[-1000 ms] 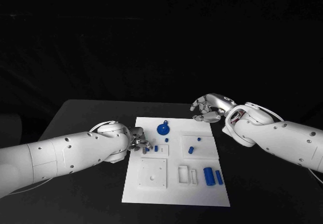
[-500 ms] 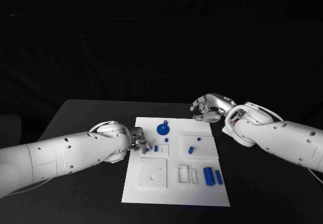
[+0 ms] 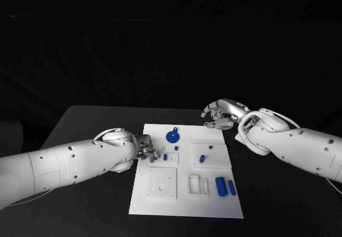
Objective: Assemble the parts on the task board
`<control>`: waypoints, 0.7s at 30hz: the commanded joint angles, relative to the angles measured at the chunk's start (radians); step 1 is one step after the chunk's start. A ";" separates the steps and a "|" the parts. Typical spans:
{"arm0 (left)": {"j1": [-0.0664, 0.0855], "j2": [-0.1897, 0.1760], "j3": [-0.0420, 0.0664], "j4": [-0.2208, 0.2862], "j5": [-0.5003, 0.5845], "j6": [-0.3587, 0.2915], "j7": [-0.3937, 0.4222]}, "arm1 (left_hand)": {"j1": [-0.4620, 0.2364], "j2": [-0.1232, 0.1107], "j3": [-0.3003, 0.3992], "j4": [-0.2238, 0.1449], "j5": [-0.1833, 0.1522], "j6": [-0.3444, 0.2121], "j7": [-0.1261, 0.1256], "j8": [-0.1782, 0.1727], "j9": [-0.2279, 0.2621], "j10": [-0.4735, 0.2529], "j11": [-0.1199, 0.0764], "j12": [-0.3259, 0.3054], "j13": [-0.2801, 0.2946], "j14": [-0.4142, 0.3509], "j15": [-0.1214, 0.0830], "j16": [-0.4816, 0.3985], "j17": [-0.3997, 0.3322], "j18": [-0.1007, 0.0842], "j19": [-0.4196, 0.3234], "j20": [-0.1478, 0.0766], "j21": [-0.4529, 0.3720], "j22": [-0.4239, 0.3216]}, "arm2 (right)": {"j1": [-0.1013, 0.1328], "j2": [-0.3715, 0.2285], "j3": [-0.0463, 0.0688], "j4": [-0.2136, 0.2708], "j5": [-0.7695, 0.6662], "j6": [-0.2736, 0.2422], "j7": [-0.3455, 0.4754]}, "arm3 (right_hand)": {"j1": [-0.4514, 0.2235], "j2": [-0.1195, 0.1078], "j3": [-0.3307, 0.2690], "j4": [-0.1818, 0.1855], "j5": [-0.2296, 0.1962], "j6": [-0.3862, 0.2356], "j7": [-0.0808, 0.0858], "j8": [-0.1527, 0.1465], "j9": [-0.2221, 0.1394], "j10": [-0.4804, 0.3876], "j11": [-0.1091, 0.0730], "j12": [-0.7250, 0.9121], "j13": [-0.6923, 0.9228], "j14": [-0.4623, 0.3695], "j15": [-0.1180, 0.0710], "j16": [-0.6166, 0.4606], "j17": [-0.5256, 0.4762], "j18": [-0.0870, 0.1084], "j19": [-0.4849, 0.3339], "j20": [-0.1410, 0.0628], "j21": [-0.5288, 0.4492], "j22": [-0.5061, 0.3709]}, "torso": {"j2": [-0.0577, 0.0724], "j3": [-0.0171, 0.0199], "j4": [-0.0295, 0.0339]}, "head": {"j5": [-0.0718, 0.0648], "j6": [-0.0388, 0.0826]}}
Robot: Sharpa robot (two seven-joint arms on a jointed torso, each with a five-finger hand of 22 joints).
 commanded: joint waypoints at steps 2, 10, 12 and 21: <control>-0.003 -0.001 -0.002 0.000 -0.012 0.024 -0.008 | 0.048 0.056 0.010 -0.018 0.004 -0.001 0.002 0.004 -0.001 -0.010 -0.004 0.004 -0.001 0.001 -0.006 0.007 -0.001 0.005 0.002 -0.145 0.003 0.001 | 0.000 0.000 0.000 0.001 -0.008 0.011 0.004 | 0.005 -0.004 -0.002 0.003 0.006 -0.001 0.006 0.002 0.002 -0.003 -0.003 0.004 -0.001 0.005 -0.004 -0.006 0.001 0.062 0.000 -0.004 -0.005 0.014 | 0.000 -0.0002 0.0001 | 0.001 -0.001; -0.003 0.001 -0.002 0.002 -0.010 0.028 -0.010 | 0.048 0.057 0.010 -0.019 0.004 -0.001 0.002 0.004 -0.001 -0.010 -0.004 0.004 -0.001 0.002 -0.006 0.007 -0.001 0.005 0.002 -0.145 0.003 0.001 | 0.000 0.001 0.000 0.001 -0.008 0.012 0.003 | 0.005 -0.004 -0.002 0.003 0.006 -0.001 0.006 0.002 0.002 -0.003 -0.003 0.004 -0.002 0.005 -0.004 -0.006 0.001 0.062 0.000 -0.004 -0.005 0.014 | 0.000 0.0006 -0.0005 | 0.001 0.000; -0.003 0.000 -0.002 0.002 -0.010 0.031 -0.014 | 0.048 0.058 0.010 -0.019 0.005 -0.001 0.002 0.004 -0.001 -0.010 -0.004 0.005 -0.001 0.002 -0.005 0.007 -0.001 0.005 0.003 -0.145 0.003 0.001 | 0.000 0.001 0.000 0.001 -0.008 0.012 0.003 | 0.005 -0.004 -0.002 0.003 0.006 -0.001 0.006 0.002 0.002 -0.003 -0.003 0.004 -0.002 0.005 -0.004 -0.006 0.001 0.062 0.000 -0.004 -0.005 0.014 | 0.000 0.0008 -0.0009 | 0.002 -0.001; -0.003 -0.007 -0.002 0.003 -0.006 0.041 -0.021 | 0.031 0.068 0.001 -0.020 0.033 0.006 0.000 0.009 -0.001 -0.009 -0.006 0.011 -0.001 0.005 -0.003 0.012 0.000 0.004 0.004 -0.143 0.003 0.003 | 0.000 -0.002 0.000 0.002 -0.008 0.013 0.003 | 0.005 -0.004 -0.003 0.003 0.006 -0.001 0.006 0.002 0.002 -0.003 -0.003 0.004 -0.002 0.005 -0.004 -0.007 0.002 0.062 0.000 -0.004 -0.005 0.014 | 0.000 0.0010 -0.0006 | 0.003 -0.002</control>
